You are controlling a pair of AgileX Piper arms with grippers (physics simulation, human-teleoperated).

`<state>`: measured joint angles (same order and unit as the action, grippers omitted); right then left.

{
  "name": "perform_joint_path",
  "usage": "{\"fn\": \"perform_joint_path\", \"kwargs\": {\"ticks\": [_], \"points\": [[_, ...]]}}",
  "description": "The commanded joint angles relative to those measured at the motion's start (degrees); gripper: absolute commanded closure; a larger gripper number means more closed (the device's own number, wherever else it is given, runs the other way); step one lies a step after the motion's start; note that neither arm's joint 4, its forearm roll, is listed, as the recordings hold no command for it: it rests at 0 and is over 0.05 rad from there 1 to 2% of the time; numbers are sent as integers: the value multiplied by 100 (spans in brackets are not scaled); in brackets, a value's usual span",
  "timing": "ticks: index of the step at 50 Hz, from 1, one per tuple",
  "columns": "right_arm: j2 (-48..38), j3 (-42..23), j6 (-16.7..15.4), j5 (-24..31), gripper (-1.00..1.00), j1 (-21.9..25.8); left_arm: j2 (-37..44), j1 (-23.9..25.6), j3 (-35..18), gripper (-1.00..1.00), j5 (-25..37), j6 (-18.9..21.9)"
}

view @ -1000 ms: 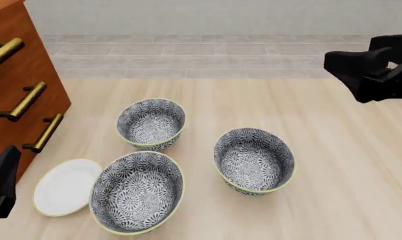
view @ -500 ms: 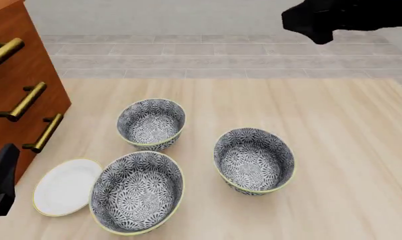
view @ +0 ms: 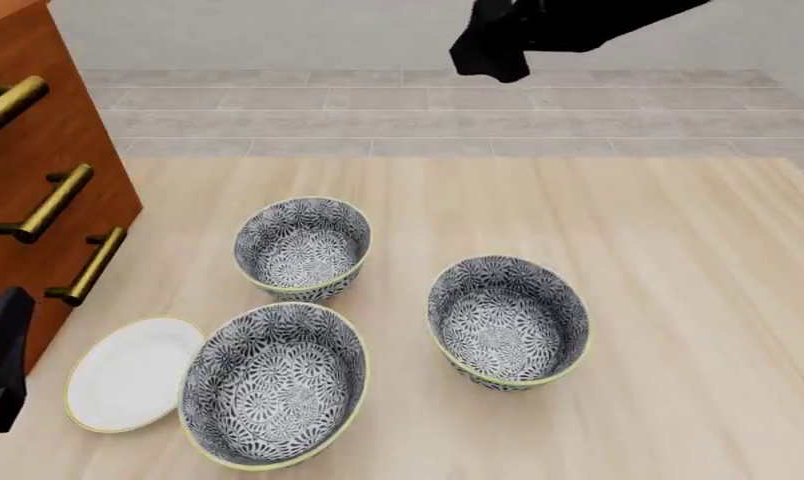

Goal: Stack the bowl at the front on the bowl in the middle.

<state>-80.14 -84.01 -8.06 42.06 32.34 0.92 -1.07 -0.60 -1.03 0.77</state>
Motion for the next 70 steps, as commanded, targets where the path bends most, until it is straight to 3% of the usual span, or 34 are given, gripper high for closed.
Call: {"fn": "perform_joint_path", "kwargs": {"ticks": [1,17,22,33,70], "points": [[-694,-538,230,222,-100,349,-56,-21,-30,-100,63,-11],[-1182,-800,441,297,-100,498,-71,-9,-75,-100,122,-9],[-1443,-895,446,239,-100,357,-51,39,-96,-100,109,18],[-1800,-581,472,-144,-100,373,-65,40,-167,-100,162,-5],[-2344,-308,662,-636,-100,853,-76,85,-250,-100,239,-110]]}}
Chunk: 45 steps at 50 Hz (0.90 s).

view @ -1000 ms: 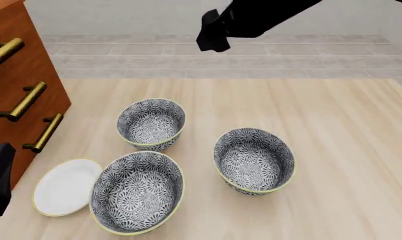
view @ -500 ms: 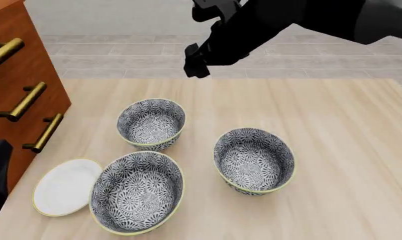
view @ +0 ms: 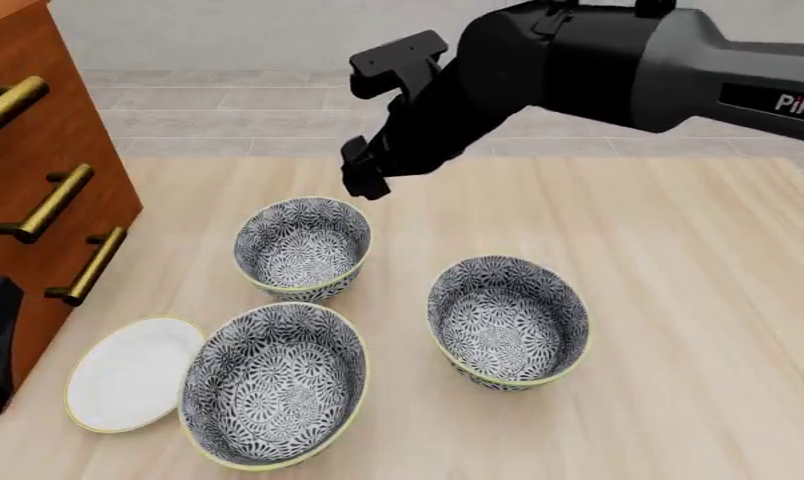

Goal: Stack the bowl at the front on the bowl in the middle.

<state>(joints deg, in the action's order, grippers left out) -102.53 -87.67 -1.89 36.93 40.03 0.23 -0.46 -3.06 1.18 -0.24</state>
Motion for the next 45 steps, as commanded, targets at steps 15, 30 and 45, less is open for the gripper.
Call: {"fn": "perform_joint_path", "kwargs": {"ticks": [15,30,45], "points": [[-377,-56,53,-267,-100,-38,-8,30,25,-100,38,-40],[-879,-44,90,-672,-100,-302,3,55,74,-100,43,-96],[-1341,-273,295,-862,-100,-249,16,77,61,-100,39,-132]]}}
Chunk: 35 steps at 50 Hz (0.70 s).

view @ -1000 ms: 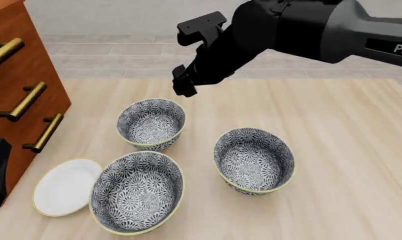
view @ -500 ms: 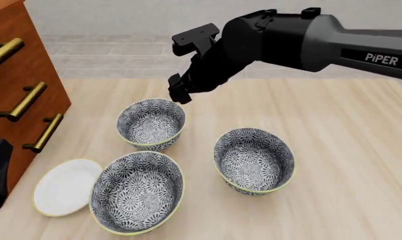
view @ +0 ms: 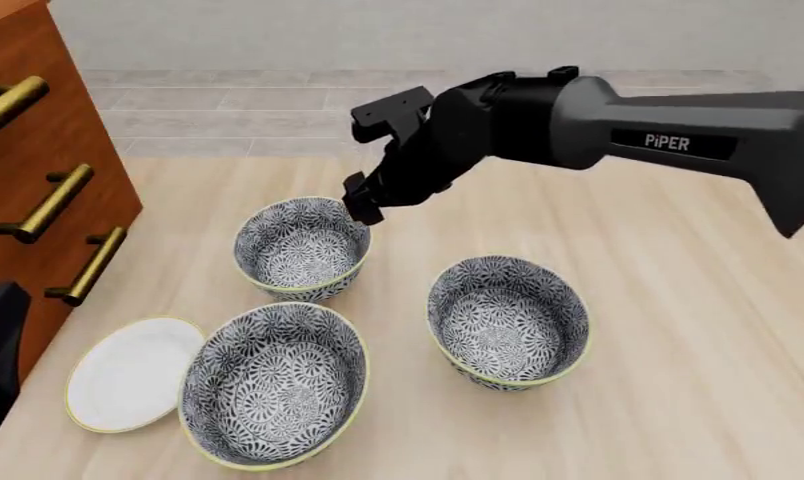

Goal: Stack the bowl at the front on the bowl in the middle.

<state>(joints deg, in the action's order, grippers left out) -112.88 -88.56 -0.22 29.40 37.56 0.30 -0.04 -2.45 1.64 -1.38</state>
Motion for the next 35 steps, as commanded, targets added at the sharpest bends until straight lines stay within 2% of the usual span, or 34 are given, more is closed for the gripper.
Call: {"fn": "perform_joint_path", "kwargs": {"ticks": [1,15,35], "points": [[-331,-217,136,-98,-100,-13,13,33,-1,-100,-12,-26],[-726,-576,327,-47,-100,48,1,78,21,-100,-10,-30],[-974,-276,165,-435,-100,-95,72,74,20,-100,-73,-56]]}}
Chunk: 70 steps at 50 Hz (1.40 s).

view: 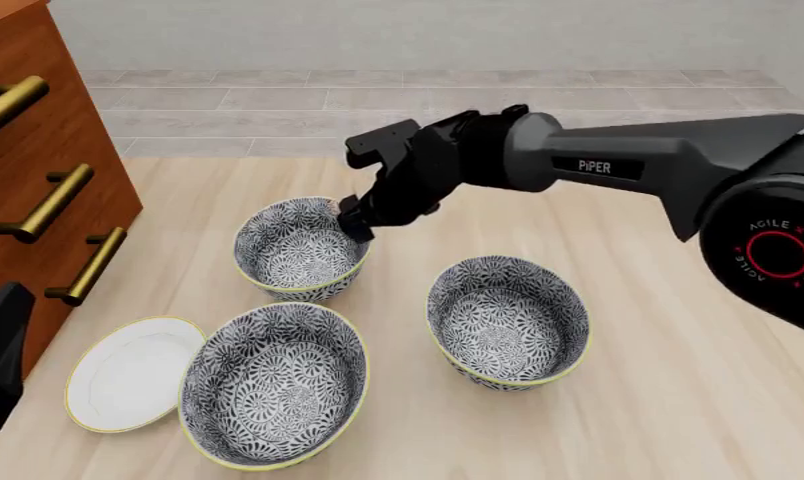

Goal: Stack the bowl at the front on the bowl in the middle.

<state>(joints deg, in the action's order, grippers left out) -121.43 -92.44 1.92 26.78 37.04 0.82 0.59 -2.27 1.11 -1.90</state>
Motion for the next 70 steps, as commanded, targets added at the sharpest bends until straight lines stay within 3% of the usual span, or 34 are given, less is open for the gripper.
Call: {"fn": "perform_joint_path", "kwargs": {"ticks": [1,22,40,41,49,55,70], "points": [[-134,111,-32,-175,-100,-34,-23,9,3,-100,23,-5],[-202,394,-212,-485,-100,-110,-61,22,-27,-100,88,-31],[-261,460,-184,-573,-100,-72,-54,43,-24,-100,77,-23],[-259,460,-152,-570,100,-60,85,42,-24,-100,-53,-28],[-250,451,-112,-553,100,-51,361,73,-17,-100,-324,-14],[-233,445,-72,-537,100,-43,-44,72,-12,-100,73,-15],[14,465,-11,-546,100,-157,-77,85,30,-100,71,-18]]}}
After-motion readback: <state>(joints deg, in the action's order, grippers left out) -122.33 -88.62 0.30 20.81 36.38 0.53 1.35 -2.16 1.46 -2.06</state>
